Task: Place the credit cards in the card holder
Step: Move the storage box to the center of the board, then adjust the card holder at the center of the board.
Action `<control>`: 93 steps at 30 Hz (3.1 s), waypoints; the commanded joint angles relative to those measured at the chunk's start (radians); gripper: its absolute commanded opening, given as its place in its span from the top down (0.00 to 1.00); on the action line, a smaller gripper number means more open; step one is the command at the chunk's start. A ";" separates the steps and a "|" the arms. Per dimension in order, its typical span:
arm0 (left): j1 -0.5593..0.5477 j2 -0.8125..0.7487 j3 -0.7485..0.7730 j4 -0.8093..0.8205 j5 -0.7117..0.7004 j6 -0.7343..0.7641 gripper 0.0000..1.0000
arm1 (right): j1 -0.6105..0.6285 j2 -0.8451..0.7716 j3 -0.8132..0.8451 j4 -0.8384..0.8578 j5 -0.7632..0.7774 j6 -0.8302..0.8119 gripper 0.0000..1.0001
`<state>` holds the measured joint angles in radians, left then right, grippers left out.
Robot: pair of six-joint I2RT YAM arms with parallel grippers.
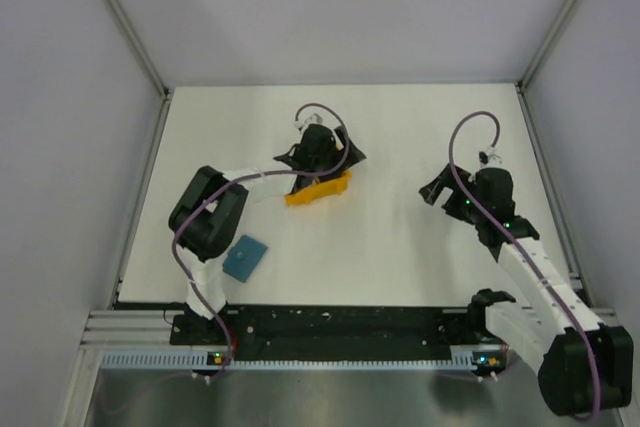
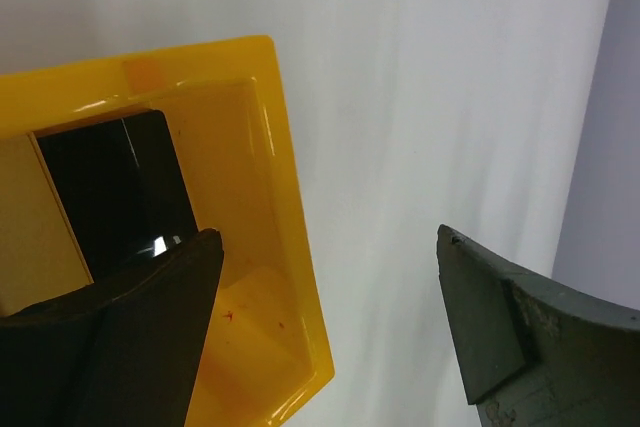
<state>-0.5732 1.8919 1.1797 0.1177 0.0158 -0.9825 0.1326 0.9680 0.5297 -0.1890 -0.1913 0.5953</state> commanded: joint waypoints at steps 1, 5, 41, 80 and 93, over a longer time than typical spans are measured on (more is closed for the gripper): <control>-0.097 0.097 0.148 0.062 0.021 -0.110 0.09 | 0.005 -0.138 -0.002 -0.096 0.239 0.023 0.01; -0.174 0.167 0.260 0.069 0.052 -0.137 0.09 | -0.001 -0.157 0.036 -0.161 0.288 0.008 0.01; 0.139 -0.956 -0.641 -0.760 -0.568 -0.160 0.02 | 0.889 0.730 0.365 0.477 -0.092 0.392 0.14; 0.288 -1.014 -0.899 -0.457 -0.005 -0.056 0.23 | 0.975 0.922 0.386 0.470 0.006 0.597 0.38; 0.288 -1.008 -0.945 -0.371 0.027 -0.073 0.23 | 0.970 0.997 0.444 0.540 -0.019 0.526 0.88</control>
<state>-0.2832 0.8684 0.2768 -0.2012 0.0551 -1.0779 1.1000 1.9579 0.9318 0.3691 -0.2443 1.1824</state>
